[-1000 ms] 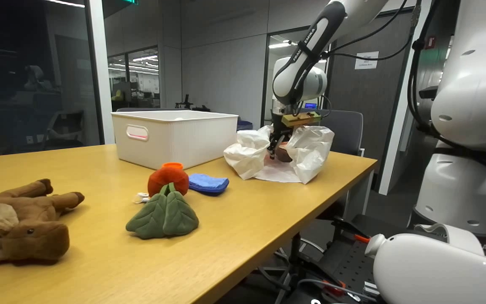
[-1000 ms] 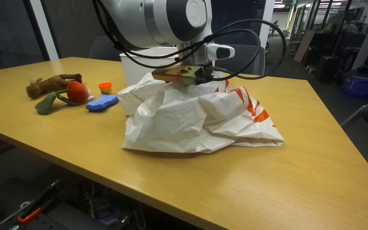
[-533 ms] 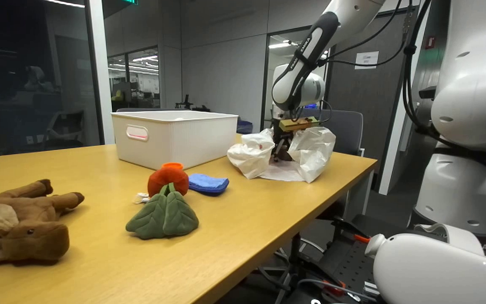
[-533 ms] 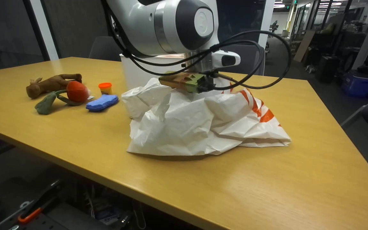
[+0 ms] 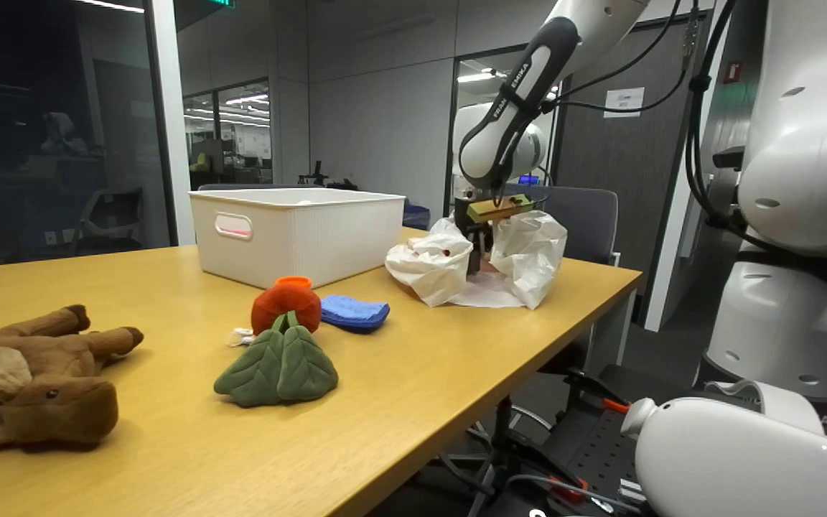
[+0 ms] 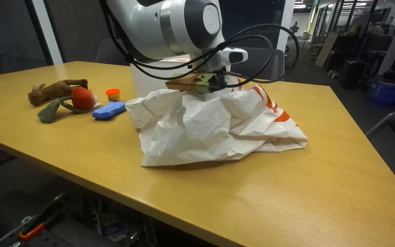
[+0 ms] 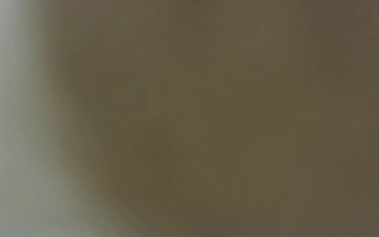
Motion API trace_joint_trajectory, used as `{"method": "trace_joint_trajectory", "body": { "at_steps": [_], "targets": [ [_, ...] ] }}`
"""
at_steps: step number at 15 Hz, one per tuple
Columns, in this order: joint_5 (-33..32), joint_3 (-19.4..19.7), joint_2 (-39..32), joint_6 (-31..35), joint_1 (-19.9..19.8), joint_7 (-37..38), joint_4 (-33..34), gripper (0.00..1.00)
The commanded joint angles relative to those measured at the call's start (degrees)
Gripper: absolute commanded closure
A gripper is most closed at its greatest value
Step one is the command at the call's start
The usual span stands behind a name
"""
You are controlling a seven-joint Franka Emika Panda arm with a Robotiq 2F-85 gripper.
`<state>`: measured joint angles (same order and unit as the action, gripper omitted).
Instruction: Take all the objects out of the carrier bag
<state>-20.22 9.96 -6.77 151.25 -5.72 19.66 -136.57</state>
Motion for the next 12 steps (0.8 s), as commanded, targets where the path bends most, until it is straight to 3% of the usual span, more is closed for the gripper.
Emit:
{"method": "trace_joint_trajectory", "body": {
  "at_steps": [1,4,6,9,12],
  "targets": [
    [-2.53,0.08,3.73,0.62,1.37,1.33,-1.71,0.90],
    [3.98,-1.99,7.30,-5.55,1.34,-5.24,-2.47,0.90],
    [14.53,-4.26,10.80,-11.98,1.61,-15.87,-3.31,0.92],
    [24.02,-4.82,15.20,-23.84,2.12,-27.34,-1.72,0.92],
    [26.15,-4.25,17.07,-38.55,2.38,-33.08,1.16,0.92]
  ]
}}
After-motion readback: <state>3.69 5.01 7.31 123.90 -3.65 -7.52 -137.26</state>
